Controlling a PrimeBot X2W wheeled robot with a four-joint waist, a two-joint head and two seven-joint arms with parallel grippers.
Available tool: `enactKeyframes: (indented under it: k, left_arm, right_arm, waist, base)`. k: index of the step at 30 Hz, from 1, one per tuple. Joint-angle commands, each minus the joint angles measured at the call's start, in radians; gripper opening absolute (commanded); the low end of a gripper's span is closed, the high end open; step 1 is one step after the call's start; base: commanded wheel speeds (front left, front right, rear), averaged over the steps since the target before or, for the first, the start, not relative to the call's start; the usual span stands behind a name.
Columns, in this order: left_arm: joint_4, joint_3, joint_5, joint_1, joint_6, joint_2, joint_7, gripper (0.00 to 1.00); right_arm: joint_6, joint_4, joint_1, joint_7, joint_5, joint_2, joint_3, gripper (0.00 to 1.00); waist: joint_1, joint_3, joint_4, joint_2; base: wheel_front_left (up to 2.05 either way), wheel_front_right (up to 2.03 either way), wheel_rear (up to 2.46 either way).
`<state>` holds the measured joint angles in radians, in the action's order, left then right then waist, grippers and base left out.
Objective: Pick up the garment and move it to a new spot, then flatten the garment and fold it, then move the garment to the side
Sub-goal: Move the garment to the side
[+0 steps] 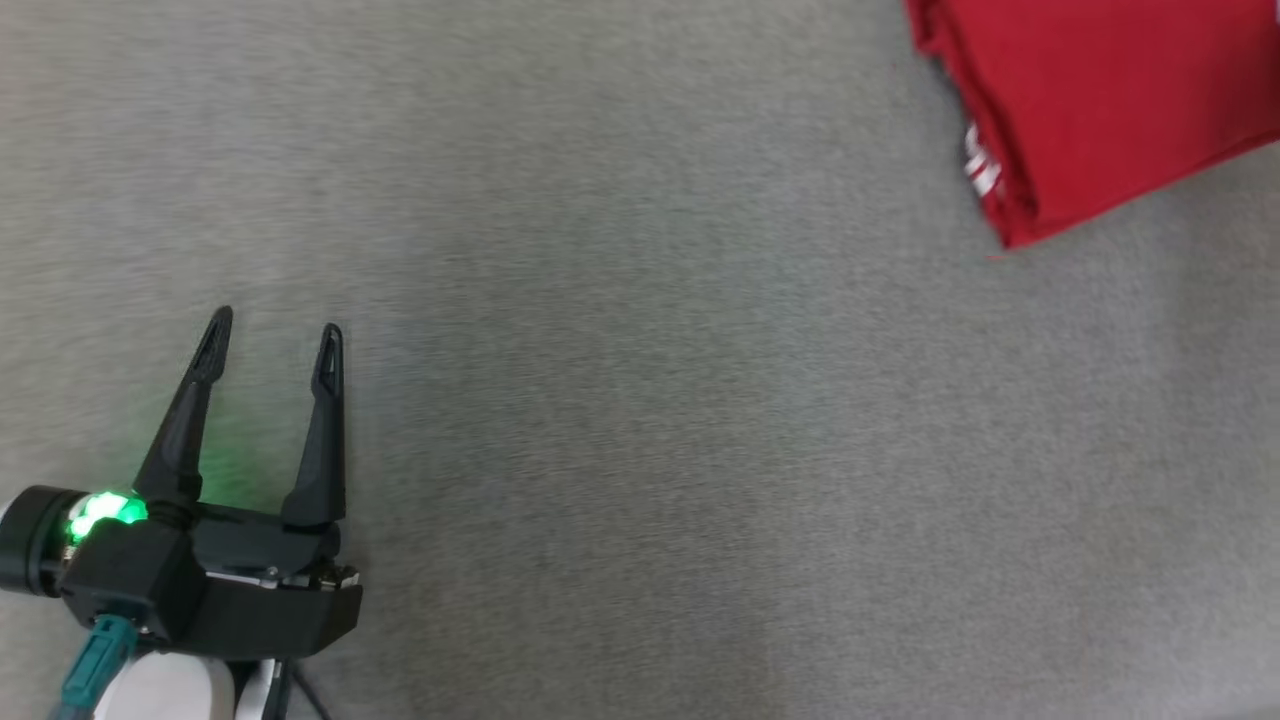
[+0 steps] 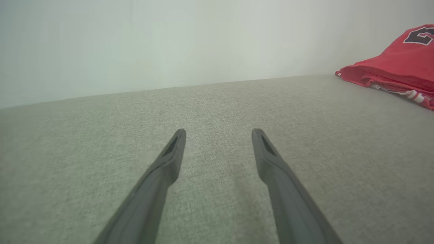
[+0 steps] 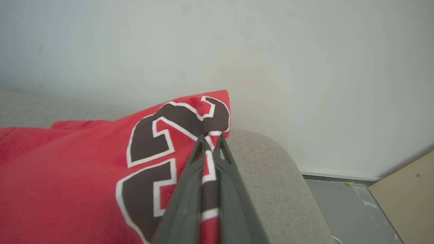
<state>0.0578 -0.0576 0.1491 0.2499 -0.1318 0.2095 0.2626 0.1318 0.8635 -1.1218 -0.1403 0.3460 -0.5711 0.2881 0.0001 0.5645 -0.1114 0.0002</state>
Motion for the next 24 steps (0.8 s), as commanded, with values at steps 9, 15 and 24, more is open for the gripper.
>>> enactKeyframes:
  k: [9, 15, 24]
  left_arm:
    - [0.037, 0.004, -0.01, 0.003, 0.002, 0.017, 0.003, 1.0]
    - [0.042, 0.008, -0.011, 0.006, 0.002, 0.004, 0.002, 1.0]
    - [0.033, 0.013, -0.005, 0.006, 0.003, -0.009, 0.002, 1.0]
  right_arm:
    - [-0.002, -0.04, -0.064, 0.059, 0.004, -0.105, -0.006, 0.0]
    - [-0.002, -0.029, -0.077, 0.09, -0.003, -0.147, -0.02, 0.0]
    - [-0.002, 0.01, -0.095, 0.033, -0.048, -0.143, -0.046, 1.0]
  waist:
    - [-0.0001, 0.1, -0.087, -0.0002]
    - [-0.0001, 0.114, -0.067, -0.0002]
    - [-0.0001, 0.1, -0.046, -0.0002]
  base:
    - [0.0, 0.0, 0.0]
    - [0.0, 0.0, 0.0]
    - [0.0, 0.0, 0.0]
